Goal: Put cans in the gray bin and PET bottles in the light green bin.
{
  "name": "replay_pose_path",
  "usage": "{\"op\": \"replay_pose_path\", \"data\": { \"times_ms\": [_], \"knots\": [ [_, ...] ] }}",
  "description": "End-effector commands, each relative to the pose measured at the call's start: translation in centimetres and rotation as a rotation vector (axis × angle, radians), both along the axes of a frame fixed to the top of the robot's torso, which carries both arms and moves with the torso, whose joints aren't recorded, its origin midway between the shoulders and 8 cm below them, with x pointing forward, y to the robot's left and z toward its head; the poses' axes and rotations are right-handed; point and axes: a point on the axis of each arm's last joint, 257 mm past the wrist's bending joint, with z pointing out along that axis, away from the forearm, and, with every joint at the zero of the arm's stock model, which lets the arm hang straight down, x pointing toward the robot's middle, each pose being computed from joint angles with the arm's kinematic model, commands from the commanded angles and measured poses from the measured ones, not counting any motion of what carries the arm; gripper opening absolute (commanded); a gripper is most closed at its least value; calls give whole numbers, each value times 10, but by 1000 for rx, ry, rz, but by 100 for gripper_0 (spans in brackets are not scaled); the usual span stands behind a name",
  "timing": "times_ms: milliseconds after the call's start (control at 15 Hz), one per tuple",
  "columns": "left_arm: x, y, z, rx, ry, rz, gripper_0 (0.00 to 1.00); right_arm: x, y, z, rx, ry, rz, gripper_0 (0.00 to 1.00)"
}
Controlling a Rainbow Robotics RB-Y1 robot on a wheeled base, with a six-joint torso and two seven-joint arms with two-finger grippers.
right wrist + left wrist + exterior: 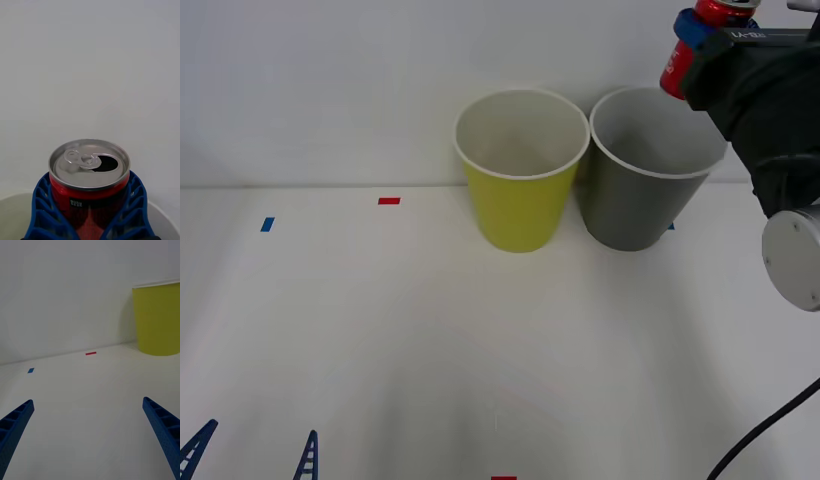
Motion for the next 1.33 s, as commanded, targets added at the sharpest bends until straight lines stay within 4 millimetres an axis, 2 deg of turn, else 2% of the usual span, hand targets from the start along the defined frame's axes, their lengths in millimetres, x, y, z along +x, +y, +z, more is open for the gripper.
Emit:
{"op": "replay_pose_path", "data": {
  "times_ms": [67,600,867,1333],
  "knots": [
    [0,0,0,0,0,0,100,21,-7,-8,-17,2,-24,0],
    [0,0,0,0,0,0,100,73,-24,-38,-35,34,-51,0],
    [0,0,0,0,0,0,100,80,-33,-46,-65,47,-85,0],
    [0,0,0,0,0,0,100,79,-32,-46,-68,43,-85,2]
  ]
}}
